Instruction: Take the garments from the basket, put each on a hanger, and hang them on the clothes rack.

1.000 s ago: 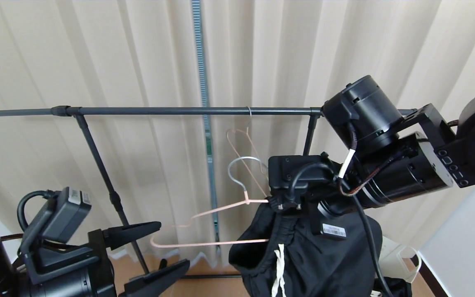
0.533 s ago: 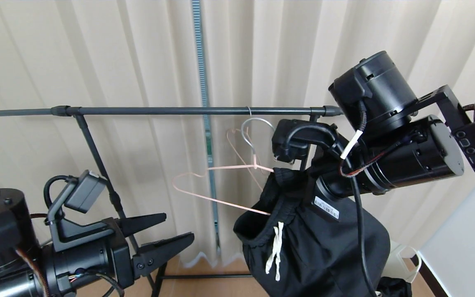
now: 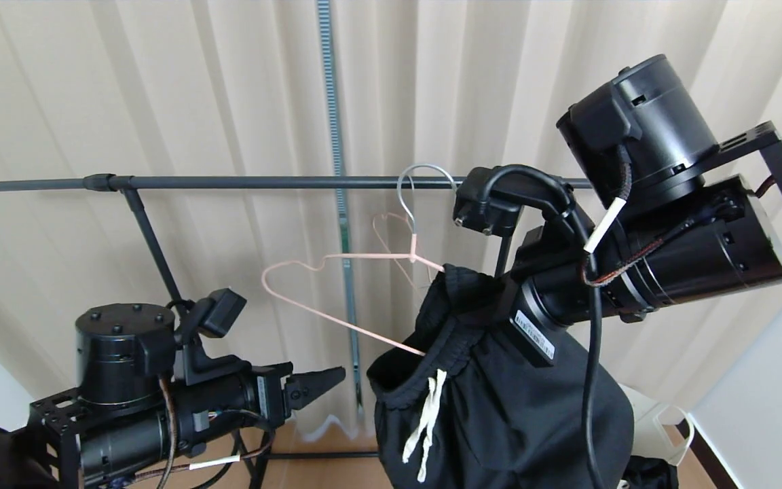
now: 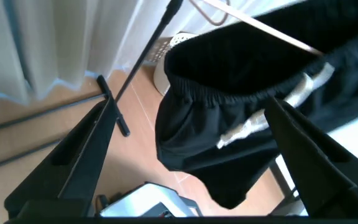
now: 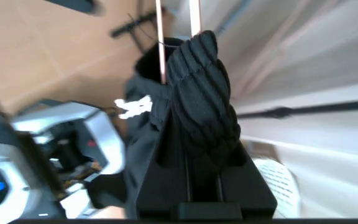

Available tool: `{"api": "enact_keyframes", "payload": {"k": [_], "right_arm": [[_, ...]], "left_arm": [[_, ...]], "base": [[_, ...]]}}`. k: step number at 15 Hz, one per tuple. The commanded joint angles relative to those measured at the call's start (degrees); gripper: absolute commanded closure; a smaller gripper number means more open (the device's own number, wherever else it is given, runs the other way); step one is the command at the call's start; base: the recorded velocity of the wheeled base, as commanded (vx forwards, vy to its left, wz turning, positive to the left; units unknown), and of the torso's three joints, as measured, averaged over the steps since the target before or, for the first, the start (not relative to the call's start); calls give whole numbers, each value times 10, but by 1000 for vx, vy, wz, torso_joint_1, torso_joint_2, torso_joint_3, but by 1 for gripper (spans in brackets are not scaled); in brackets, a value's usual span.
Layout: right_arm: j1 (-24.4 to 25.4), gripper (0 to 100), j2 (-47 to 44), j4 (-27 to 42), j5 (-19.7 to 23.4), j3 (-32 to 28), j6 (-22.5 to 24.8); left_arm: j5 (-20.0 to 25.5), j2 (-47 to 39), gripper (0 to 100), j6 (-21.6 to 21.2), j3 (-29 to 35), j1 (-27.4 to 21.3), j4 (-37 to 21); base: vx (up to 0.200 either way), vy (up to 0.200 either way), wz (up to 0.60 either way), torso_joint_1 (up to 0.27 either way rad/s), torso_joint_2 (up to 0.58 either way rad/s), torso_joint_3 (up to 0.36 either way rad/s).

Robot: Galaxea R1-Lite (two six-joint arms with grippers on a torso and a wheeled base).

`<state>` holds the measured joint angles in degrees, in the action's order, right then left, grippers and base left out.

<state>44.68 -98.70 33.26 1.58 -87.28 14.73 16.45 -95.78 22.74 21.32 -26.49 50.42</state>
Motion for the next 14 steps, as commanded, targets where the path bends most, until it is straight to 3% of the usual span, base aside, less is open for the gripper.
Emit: {"api": "enact_keyframes", "payload": {"k": [1,4,7,14], "right_arm": [[9,100,15,0,13,0,-10],[23,100,29,1,32,5,-13],[23,100,38,1,74,10,-12],[30,100,54,0,120,14,-12]], "left_arm": [[-12,-41,0,5,12,-15,0],[-40,-66,0,26,25,-22,1],[-40,-67,0,31,25,-23,2],[-38,-66,0,28,11,-47,2]], "base": [[0,0,0,0,0,0],[0,0,0,0,0,0],[0,0,0,0,0,0],[0,0,0,0,0,0]]}}
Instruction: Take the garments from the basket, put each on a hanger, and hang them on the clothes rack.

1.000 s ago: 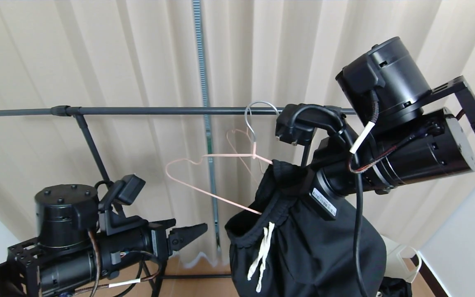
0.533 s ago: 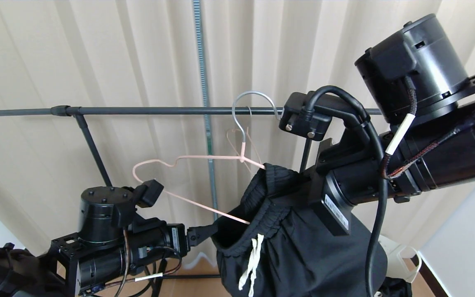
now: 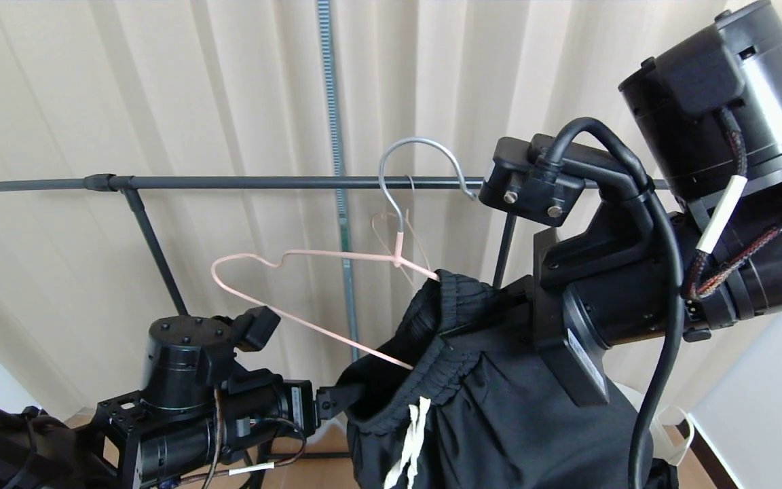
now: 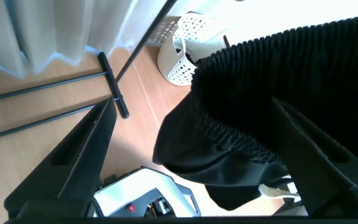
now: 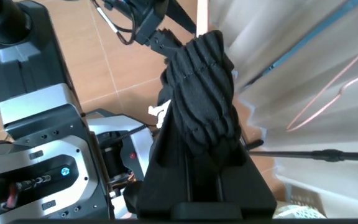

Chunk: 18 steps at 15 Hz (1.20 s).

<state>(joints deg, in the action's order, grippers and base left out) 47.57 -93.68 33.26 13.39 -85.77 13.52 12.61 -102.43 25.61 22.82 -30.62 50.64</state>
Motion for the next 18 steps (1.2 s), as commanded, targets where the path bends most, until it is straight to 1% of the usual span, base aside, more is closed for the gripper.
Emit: {"api": "enact_keyframes", "payload": {"k": [1,4,5,8,10,11,12,14,16,17,18], "right_arm": [[1,100,6,0,7,0,0],[9,100,11,-1,8,-1,-3],[9,100,13,-5,8,1,-3],[6,100,20,-13,9,3,-26],[1,100,24,-12,9,3,-28],[-9,100,25,-13,10,8,-27],[-29,100,30,-13,9,11,-27],[-58,100,39,-14,9,30,-27],[-77,100,45,-14,15,51,-27],[-84,100,54,-21,23,72,-26],[-91,100,62,-49,28,109,-24]], "left_arm": [[1,0,0,-1,-5,-8,1],[0,-4,0,-1,-11,-15,6],[-1,-5,100,-1,-13,-18,13],[1,-7,100,-1,-16,-19,17],[1,-6,100,-1,-16,-19,17],[1,-4,100,-1,-16,-19,17],[0,9,100,-1,-15,-15,19],[0,30,100,-2,-13,6,19],[1,41,100,-6,-8,33,19],[1,42,100,-9,-2,50,19],[1,41,100,-16,1,66,18]], "base": [[0,0,0,0,0,0],[0,0,0,0,0,0],[0,0,0,0,0,0],[0,0,0,0,0,0],[0,0,0,0,0,0],[0,0,0,0,0,0],[0,0,0,0,0,0],[0,0,0,0,0,0],[0,0,0,0,0,0],[0,0,0,0,0,0],[0,0,0,0,0,0]]}}
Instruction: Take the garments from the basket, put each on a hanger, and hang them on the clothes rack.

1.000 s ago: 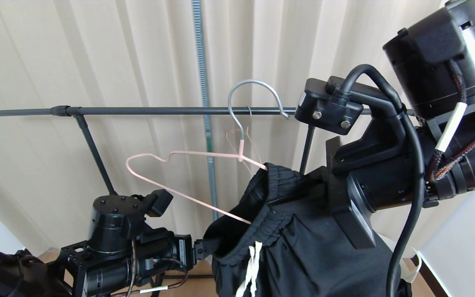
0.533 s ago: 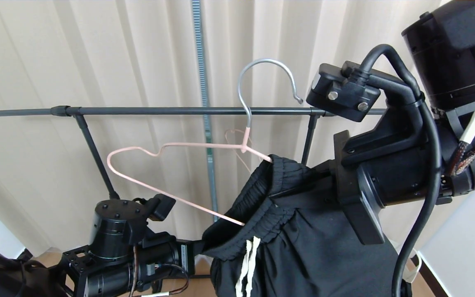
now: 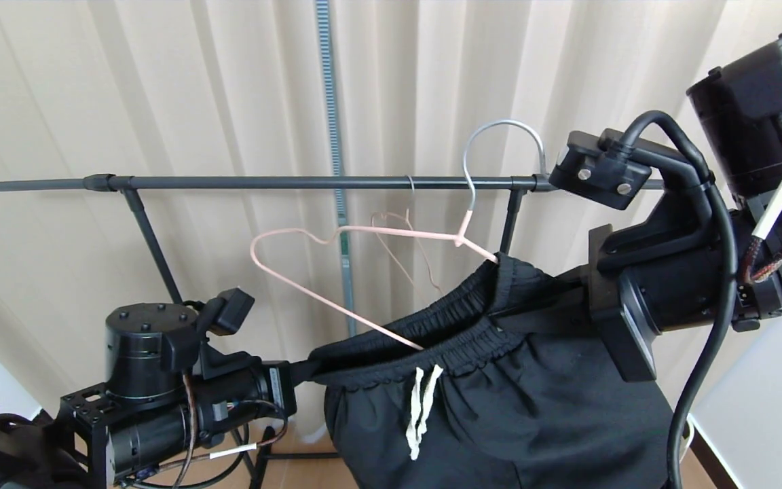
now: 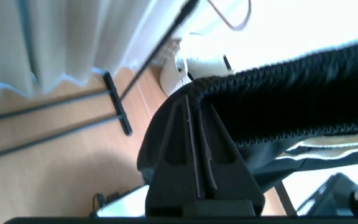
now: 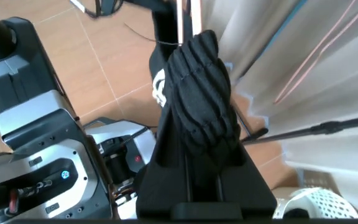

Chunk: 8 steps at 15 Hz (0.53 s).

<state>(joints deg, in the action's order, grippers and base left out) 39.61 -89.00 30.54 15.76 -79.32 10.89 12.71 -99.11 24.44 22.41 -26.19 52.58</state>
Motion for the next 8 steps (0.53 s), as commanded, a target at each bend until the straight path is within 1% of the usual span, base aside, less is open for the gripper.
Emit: {"api": "enact_keyframes", "payload": {"k": [1,2,5,8], "right_arm": [[-13,100,22,-39,4,65,2],[-14,100,33,-58,4,93,3],[-14,100,45,-64,3,131,5],[-14,100,46,-64,1,167,44]], "left_arm": [[0,8,100,-8,5,27,-1],[0,8,100,-13,6,34,-1],[0,8,100,-17,9,44,-1],[0,8,100,-18,13,54,-1]], "base": [[0,0,0,0,0,0],[0,0,0,0,0,0],[0,0,0,0,0,0],[0,0,0,0,0,0]]}}
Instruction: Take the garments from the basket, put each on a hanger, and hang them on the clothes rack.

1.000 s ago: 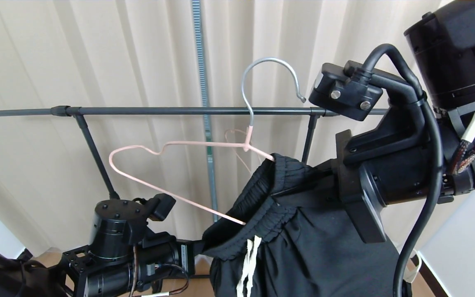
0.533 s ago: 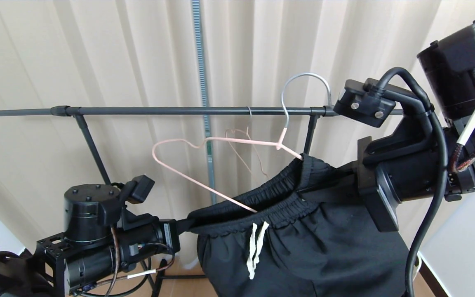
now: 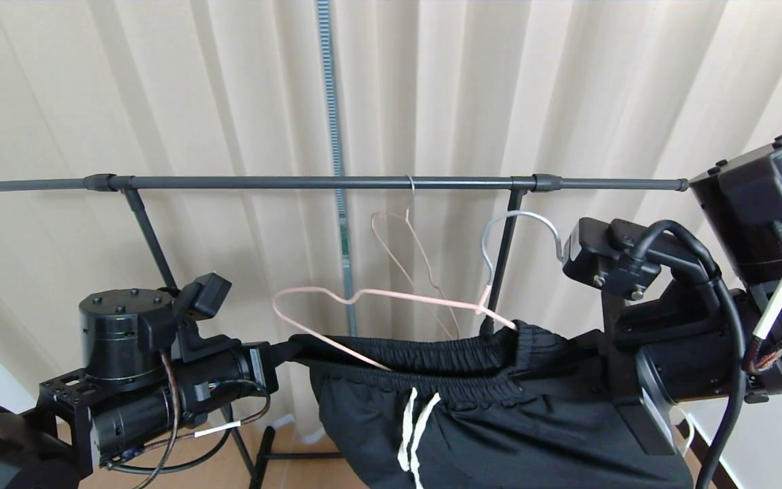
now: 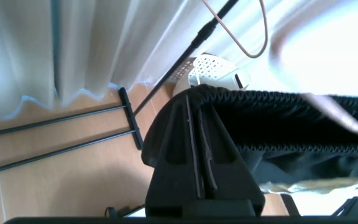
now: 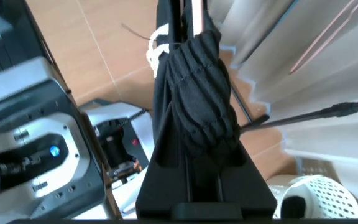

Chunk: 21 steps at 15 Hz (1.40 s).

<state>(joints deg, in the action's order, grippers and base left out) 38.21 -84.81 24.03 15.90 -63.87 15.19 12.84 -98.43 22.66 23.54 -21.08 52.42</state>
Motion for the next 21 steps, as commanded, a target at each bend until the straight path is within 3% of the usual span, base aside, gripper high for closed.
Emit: {"api": "enact_keyframes", "payload": {"k": [1,7,17,21], "right_arm": [[1,100,4,3,-2,18,6],[2,100,9,7,-4,37,8],[2,100,18,6,-80,94,41],[2,100,18,2,-113,102,41]], "left_arm": [[-1,1,100,0,5,6,0],[0,-1,100,-5,8,21,0],[1,7,100,-14,4,24,0],[1,35,100,-51,15,16,-34]], "base": [[0,0,0,0,0,0],[0,0,0,0,0,0],[0,0,0,0,0,0],[0,0,0,0,0,0]]}}
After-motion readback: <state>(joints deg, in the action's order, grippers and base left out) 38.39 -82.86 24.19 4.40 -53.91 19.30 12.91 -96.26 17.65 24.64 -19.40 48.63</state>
